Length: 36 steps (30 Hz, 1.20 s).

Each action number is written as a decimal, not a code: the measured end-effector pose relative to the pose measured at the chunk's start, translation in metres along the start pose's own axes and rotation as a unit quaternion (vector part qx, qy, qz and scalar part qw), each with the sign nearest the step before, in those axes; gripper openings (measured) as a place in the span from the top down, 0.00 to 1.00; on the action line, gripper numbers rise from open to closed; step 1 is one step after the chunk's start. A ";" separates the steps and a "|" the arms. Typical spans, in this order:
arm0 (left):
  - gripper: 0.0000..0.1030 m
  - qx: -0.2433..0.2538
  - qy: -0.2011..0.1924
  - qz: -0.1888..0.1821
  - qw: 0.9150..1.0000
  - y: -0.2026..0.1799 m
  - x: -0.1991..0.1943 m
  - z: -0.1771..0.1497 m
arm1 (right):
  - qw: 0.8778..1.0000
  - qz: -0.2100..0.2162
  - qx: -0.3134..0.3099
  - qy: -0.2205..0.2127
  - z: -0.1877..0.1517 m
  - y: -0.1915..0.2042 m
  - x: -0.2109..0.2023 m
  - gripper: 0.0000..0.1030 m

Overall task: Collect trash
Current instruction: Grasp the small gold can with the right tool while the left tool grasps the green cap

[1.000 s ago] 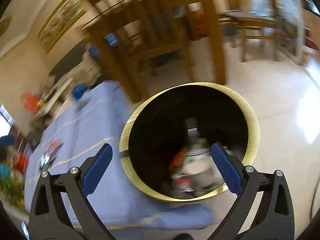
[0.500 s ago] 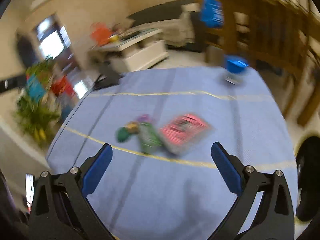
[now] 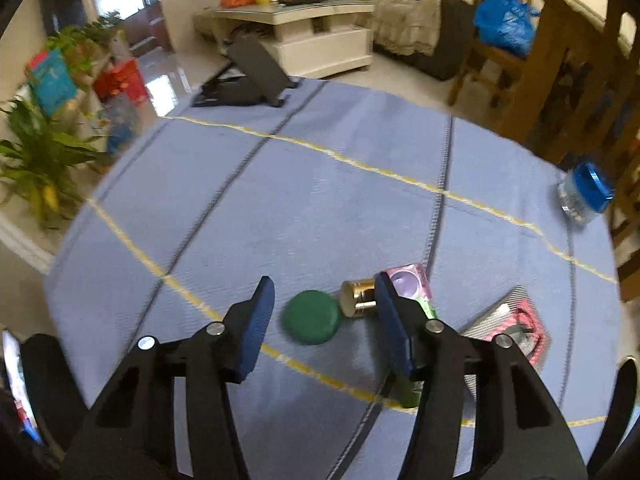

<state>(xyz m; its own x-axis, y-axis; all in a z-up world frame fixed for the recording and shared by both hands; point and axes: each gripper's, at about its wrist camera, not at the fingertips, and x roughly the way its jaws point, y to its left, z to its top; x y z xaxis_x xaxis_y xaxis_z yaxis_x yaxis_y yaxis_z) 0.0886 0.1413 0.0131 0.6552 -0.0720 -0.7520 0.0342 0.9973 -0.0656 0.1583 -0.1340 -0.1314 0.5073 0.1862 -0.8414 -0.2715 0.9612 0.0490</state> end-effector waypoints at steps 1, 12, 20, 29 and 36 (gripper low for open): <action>0.13 0.000 0.001 -0.002 1.000 0.000 0.001 0.001 | 1.000 0.011 0.009 0.010 -0.002 -0.003 0.005 0.51; 0.13 0.047 0.021 -0.011 0.999 -0.044 0.022 -0.003 | 0.991 0.100 0.091 0.014 -0.016 -0.027 0.005 0.60; 0.14 0.100 0.078 -0.036 0.991 -0.123 0.076 -0.026 | 0.993 0.077 0.086 0.010 -0.010 -0.032 0.004 0.78; 0.21 0.153 0.119 -0.059 0.979 -0.209 0.134 -0.044 | 0.963 0.160 0.193 -0.100 -0.051 -0.111 -0.088 0.78; 0.35 0.167 0.162 -0.062 0.971 -0.235 0.181 -0.056 | 0.931 0.165 0.286 -0.155 -0.130 -0.190 -0.141 0.78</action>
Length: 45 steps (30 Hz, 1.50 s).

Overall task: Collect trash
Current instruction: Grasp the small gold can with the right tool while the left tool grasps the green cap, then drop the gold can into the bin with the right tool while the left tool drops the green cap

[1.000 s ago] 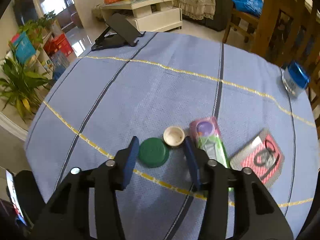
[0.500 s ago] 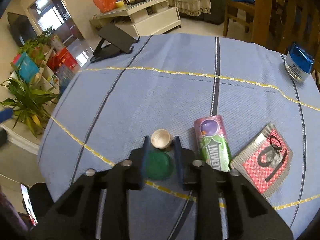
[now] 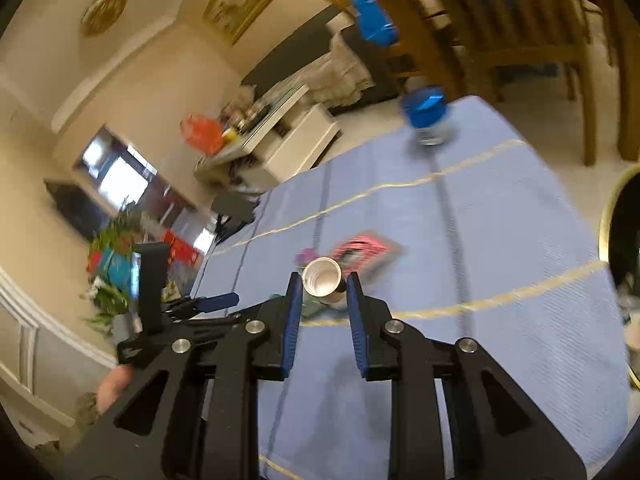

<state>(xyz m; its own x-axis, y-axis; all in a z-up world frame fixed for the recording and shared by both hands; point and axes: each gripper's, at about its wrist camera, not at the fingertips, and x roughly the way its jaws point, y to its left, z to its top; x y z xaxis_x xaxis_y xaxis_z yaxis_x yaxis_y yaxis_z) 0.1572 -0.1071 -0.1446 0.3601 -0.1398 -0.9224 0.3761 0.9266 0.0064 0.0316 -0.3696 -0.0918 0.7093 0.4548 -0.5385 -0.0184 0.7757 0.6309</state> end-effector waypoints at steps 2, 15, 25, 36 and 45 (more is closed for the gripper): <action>0.44 0.009 -0.012 0.006 1.000 -0.004 0.003 0.000 | 1.000 -0.003 0.012 -0.009 -0.003 -0.013 -0.013 0.78; 0.72 -0.041 -0.072 -0.054 0.995 -0.004 -0.045 -0.007 | 0.997 -0.040 0.025 -0.060 -0.011 -0.055 -0.062 0.78; 0.72 0.113 -0.110 -0.126 0.979 -0.159 -0.099 0.021 | 0.974 -0.188 0.018 -0.129 0.005 -0.112 -0.138 0.78; 0.72 0.214 -0.100 -0.152 0.960 -0.282 -0.074 0.025 | 0.952 -0.251 0.060 -0.163 -0.005 -0.174 -0.182 0.28; 0.71 0.245 -0.107 -0.162 0.950 -0.349 -0.060 0.044 | 0.941 -0.253 0.114 -0.194 -0.028 -0.213 -0.221 0.23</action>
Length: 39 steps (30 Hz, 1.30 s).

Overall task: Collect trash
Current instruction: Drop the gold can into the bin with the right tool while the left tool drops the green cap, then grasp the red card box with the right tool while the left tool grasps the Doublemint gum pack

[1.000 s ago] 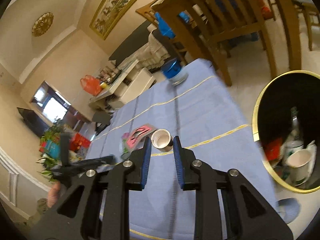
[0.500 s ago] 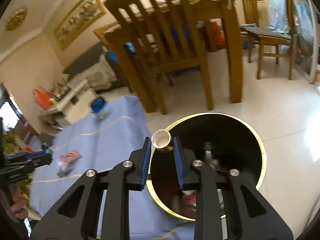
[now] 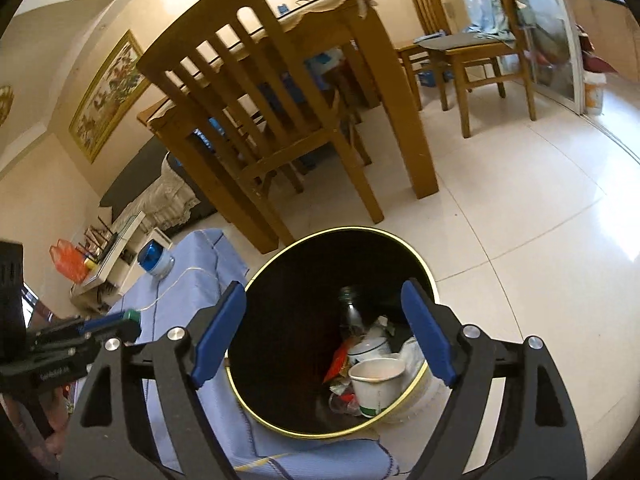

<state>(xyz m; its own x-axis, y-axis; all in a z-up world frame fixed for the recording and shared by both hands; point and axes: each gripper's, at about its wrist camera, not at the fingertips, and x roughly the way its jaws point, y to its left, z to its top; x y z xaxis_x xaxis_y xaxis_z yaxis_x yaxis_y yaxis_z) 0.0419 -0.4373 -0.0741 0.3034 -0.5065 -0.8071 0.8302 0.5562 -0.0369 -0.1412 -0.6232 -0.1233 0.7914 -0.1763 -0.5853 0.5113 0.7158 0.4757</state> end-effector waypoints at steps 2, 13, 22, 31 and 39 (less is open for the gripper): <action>0.71 -0.004 0.003 -0.011 1.000 -0.004 0.006 0.005 | 1.000 -0.004 0.005 -0.002 0.000 -0.006 -0.002 0.23; 0.52 -0.022 -0.007 -0.023 0.999 0.002 -0.009 -0.007 | 1.000 -0.011 0.011 -0.002 -0.009 -0.014 -0.013 0.22; 0.17 -0.031 -0.105 0.096 0.989 0.047 -0.103 -0.052 | 0.999 0.018 -0.034 0.020 -0.024 0.051 -0.004 0.18; 0.06 -0.131 -0.105 0.242 0.956 0.205 -0.233 -0.140 | 0.983 0.089 -0.146 0.072 -0.062 0.191 0.017 0.14; 0.06 -0.300 -0.065 0.314 0.899 0.343 -0.296 -0.270 | 0.941 0.136 -0.269 0.152 -0.135 0.332 0.053 0.11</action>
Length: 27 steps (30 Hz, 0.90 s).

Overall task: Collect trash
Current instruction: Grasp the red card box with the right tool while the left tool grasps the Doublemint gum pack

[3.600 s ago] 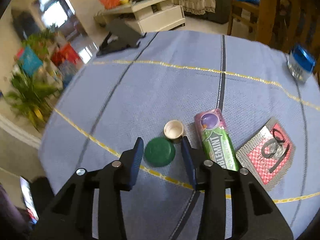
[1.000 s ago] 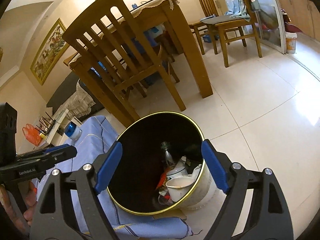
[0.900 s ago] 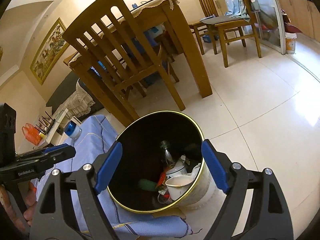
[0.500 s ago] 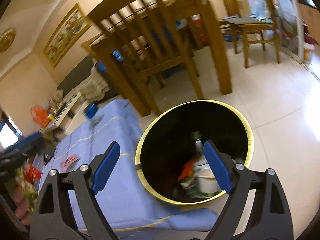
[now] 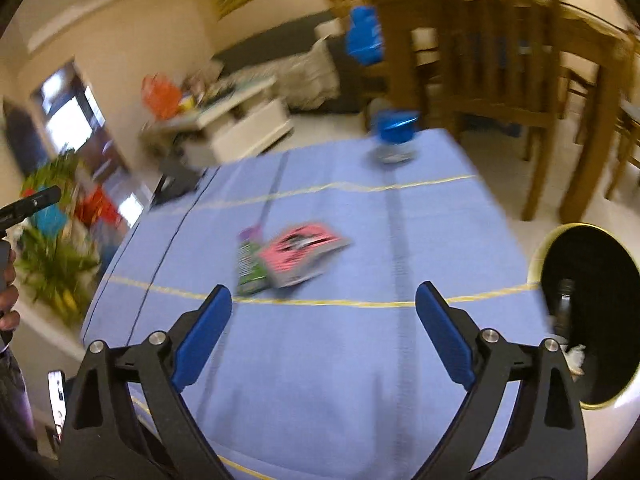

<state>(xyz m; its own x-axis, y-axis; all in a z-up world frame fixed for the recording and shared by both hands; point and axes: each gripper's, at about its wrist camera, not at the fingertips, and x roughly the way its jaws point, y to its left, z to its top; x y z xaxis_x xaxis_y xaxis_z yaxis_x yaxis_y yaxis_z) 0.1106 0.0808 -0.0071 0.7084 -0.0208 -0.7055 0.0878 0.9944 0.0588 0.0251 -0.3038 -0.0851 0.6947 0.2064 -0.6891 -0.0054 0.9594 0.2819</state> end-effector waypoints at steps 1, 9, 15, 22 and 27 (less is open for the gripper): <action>0.06 -0.014 0.012 0.006 1.000 0.014 0.007 -0.006 | 1.000 0.002 -0.005 0.007 0.001 0.010 0.009 0.11; 0.07 -0.049 0.063 -0.002 0.997 0.049 0.031 -0.025 | 0.991 -0.090 0.065 0.073 0.042 0.047 0.096 0.06; 0.06 -0.023 0.053 -0.015 0.998 0.033 0.023 -0.026 | 0.975 -0.169 0.099 0.102 0.039 0.035 0.135 0.27; 0.07 0.006 0.062 -0.037 0.997 -0.012 0.028 -0.022 | 0.984 -0.135 0.067 0.095 0.027 0.033 0.123 0.42; 0.07 0.019 0.083 -0.059 0.995 -0.088 0.040 -0.021 | 0.990 -0.097 0.061 0.080 0.011 0.019 0.091 0.43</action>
<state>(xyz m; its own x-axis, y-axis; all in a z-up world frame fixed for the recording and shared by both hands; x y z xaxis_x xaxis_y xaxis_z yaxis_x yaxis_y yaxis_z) 0.1166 -0.0052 -0.0555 0.5661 -0.1171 -0.8160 0.1929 0.9812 -0.0069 0.0966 -0.2687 -0.1351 0.5514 0.0578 -0.8323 0.2102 0.9558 0.2056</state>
